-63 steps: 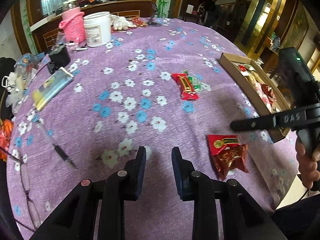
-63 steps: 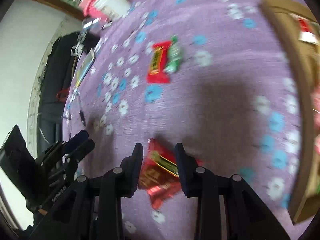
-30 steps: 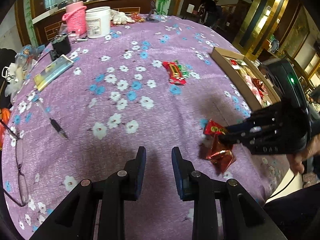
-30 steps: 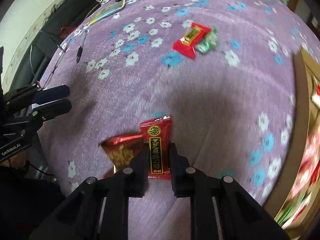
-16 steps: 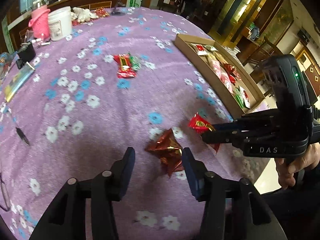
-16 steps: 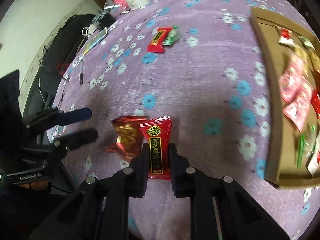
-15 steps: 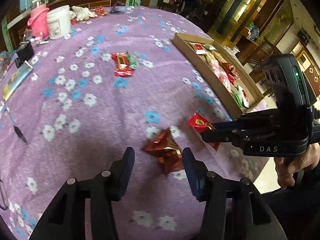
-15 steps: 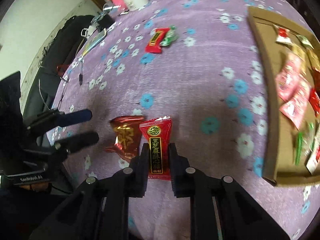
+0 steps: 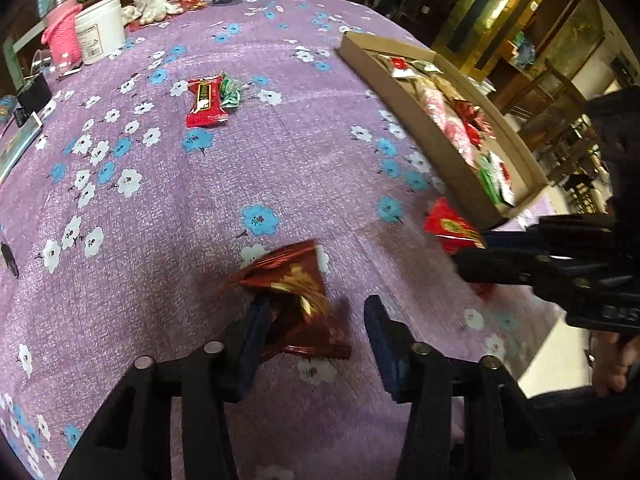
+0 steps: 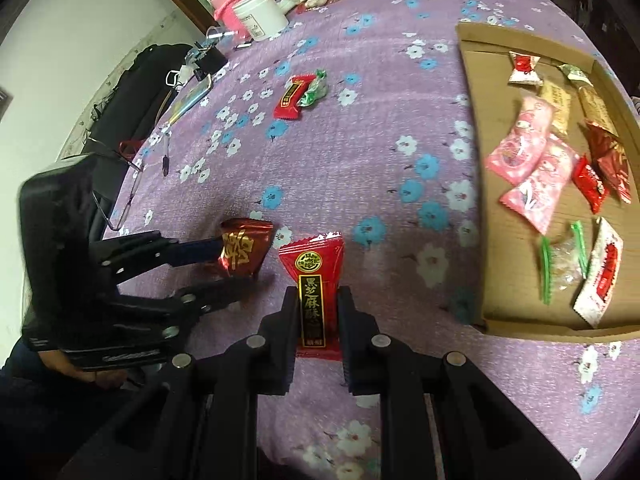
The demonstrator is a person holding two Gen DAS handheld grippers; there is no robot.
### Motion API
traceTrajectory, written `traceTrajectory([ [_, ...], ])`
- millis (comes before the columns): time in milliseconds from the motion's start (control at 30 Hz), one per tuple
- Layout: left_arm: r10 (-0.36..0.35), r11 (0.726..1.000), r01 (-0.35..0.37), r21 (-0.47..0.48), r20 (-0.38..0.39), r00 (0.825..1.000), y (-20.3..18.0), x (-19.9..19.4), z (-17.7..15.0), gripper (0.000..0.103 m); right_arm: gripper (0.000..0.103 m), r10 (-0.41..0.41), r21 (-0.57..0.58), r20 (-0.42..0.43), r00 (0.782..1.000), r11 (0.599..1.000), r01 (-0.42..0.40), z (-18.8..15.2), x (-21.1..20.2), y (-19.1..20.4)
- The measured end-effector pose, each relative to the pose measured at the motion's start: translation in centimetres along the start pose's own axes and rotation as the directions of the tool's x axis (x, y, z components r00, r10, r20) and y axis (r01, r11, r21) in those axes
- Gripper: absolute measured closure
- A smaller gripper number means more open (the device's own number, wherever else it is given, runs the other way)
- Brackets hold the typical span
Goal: Organize snacks
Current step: 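Grasp the red black-labelled candy with the right tool while the left tool grasps the gold-red wrapped candy, then carry both candies over the tray and open both tools to drop them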
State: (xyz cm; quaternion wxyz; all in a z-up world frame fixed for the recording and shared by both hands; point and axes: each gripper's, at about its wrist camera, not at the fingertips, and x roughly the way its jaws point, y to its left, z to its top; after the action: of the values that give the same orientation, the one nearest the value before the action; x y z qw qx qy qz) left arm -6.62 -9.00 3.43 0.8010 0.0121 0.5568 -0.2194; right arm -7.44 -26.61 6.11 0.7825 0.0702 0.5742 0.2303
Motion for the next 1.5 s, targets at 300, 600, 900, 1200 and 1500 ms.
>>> traceTrajectory([
  [300, 0.037, 0.999, -0.038, 0.032, 0.040, 0.999, -1.4, -0.1, 0.9, 0.078, 0.086, 0.008, 0.031, 0.025, 1.000, 0.999, -0.009, -0.2, -1.0, -1.8],
  [600, -0.004, 0.996, -0.003, 0.084, 0.092, 0.996, -2.2, -1.9, 4.0, 0.079, 0.086, 0.003, 0.077, 0.084, 0.996, 0.997, -0.009, 0.4, -2.2, -2.7],
  [900, -0.072, 0.983, 0.055, 0.177, 0.089, 0.993, -5.1, -2.2, 6.8, 0.079, 0.086, -0.047, 0.183, 0.147, 0.988, 0.983, 0.020, -0.5, -4.7, -5.4],
  [1200, -0.137, 0.952, 0.119, 0.283, 0.044, 0.990, -10.2, -0.6, 8.3, 0.079, 0.086, -0.104, 0.312, 0.181, 0.978, 0.949, 0.043, -3.3, -7.3, -9.6],
  [1500, -0.188, 0.932, 0.174, 0.317, 0.014, 0.982, -14.4, 1.3, 10.1, 0.079, 0.085, -0.149, 0.392, 0.202, 0.968, 0.918, 0.060, -5.3, -10.2, -13.4],
])
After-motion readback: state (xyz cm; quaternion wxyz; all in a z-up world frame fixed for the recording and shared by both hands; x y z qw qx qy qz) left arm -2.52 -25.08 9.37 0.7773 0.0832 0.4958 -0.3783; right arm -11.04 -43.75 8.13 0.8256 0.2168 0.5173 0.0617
